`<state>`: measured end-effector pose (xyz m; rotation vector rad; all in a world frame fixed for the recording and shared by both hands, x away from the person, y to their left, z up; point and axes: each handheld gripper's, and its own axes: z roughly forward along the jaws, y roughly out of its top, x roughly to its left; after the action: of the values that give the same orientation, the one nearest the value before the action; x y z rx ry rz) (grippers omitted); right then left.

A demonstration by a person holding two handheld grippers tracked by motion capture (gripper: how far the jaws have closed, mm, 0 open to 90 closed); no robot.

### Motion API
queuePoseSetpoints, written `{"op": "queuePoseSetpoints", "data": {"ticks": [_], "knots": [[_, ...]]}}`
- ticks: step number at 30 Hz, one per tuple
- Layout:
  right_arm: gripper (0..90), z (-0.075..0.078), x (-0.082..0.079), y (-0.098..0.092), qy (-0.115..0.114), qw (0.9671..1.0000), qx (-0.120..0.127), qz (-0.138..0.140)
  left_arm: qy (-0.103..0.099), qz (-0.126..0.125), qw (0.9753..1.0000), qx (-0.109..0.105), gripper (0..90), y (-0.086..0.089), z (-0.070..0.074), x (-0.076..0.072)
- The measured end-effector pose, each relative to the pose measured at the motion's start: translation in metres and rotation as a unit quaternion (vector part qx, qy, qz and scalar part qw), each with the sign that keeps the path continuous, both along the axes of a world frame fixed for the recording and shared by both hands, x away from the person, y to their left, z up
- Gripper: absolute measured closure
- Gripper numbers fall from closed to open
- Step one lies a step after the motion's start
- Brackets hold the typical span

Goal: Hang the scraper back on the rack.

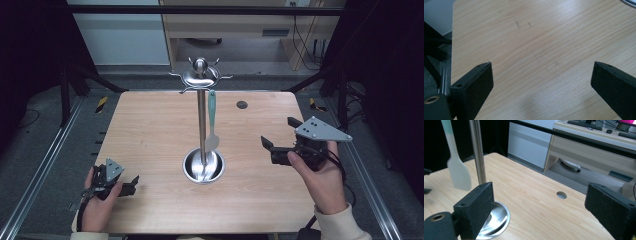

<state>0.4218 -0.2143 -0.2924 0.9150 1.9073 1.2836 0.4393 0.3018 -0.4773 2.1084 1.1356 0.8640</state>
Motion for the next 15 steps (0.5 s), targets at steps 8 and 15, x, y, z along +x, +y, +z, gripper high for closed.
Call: {"op": "queuePoseSetpoints", "data": {"ticks": [8, 15], "knots": [[9.0, -0.02, -0.004, -0.007, 0.01, 0.9999, -0.001, -0.003, -0.007, 0.003, 1.0, 0.001, 4.0, 0.0, 0.001, 0.0], [9.0, -0.044, -0.005, -0.003, 0.028, 0.9996, -0.008, 0.003, -0.008, 0.004, 1.0, -0.001, 4.0, 0.001, 0.001, -0.001]]}}
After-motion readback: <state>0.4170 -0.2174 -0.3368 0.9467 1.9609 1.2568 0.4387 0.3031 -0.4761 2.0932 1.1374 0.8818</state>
